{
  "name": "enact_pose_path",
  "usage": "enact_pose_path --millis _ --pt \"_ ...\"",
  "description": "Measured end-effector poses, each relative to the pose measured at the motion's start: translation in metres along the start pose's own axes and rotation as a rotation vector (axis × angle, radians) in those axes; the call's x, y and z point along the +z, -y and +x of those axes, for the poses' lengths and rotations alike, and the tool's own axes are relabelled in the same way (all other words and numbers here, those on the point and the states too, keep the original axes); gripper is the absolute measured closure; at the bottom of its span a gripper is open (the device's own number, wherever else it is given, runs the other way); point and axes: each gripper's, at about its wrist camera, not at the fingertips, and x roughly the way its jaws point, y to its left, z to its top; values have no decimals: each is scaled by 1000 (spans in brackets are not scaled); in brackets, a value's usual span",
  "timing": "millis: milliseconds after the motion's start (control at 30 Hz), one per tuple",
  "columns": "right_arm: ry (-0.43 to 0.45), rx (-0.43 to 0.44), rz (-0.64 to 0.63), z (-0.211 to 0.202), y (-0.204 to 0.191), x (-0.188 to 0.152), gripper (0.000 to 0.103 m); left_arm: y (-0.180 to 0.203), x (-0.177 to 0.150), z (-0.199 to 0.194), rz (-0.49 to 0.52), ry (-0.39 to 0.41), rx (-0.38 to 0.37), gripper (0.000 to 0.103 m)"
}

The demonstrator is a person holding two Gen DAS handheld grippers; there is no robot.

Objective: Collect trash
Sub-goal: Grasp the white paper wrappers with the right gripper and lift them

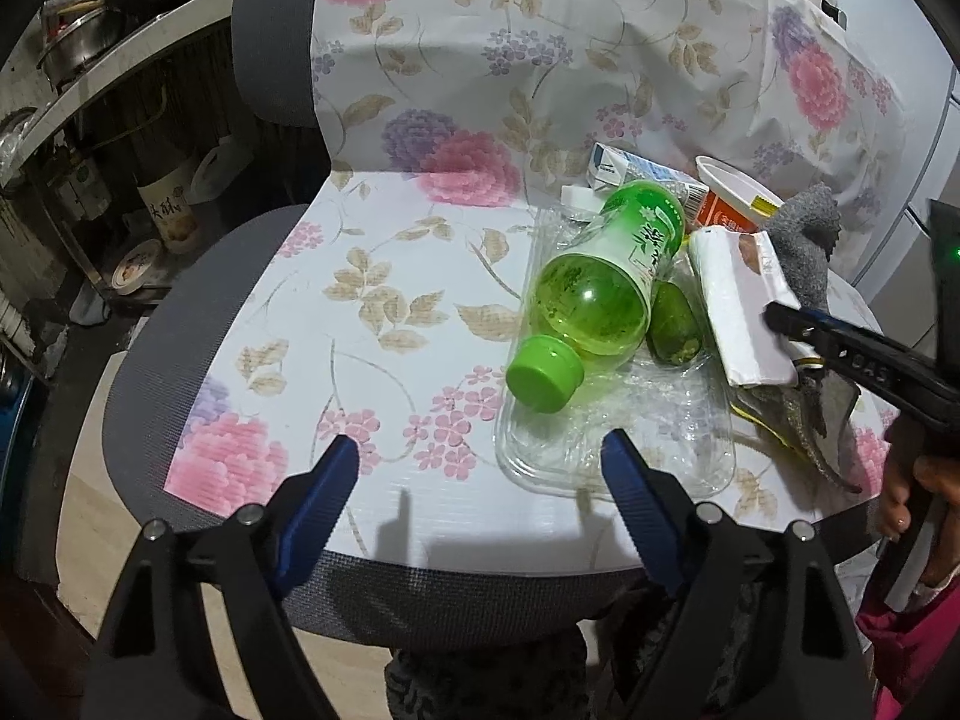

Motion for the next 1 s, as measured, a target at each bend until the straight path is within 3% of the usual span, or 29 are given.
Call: enact_pose_path --millis 33,133,200,267,300,333,567,633,733,833,1000 --pt "12 -7 -17 -4 -1 0 99 0 0 -1 0 3 -2 22" --pt "38 20 -61 -12 -4 4 97 1 3 -3 2 17 -6 22" --pt "5 34 -96 -7 -9 9 93 2 5 -6 3 27 -10 22" --pt "-33 74 -94 -2 -12 11 81 2 5 -9 1 34 -12 22" --pt "-63 105 -72 5 -11 14 60 2 5 -10 -1 35 -12 22" --pt "-81 123 -60 9 -10 15 48 2 4 -10 -2 35 -13 22" --pt "-109 181 7 16 -14 17 47 -3 5 -9 -10 31 4 22" --pt "-106 239 27 7 -16 16 30 -5 4 -12 -12 40 1 22" --pt "-77 318 49 -10 -17 11 18 -9 4 -13 -25 46 -1 22" --pt "-81 275 13 -11 -26 7 16 -9 3 -10 -32 42 -8 22" --pt "-58 84 -79 -4 -59 -5 13 -9 -1 -8 -29 34 -12 22"
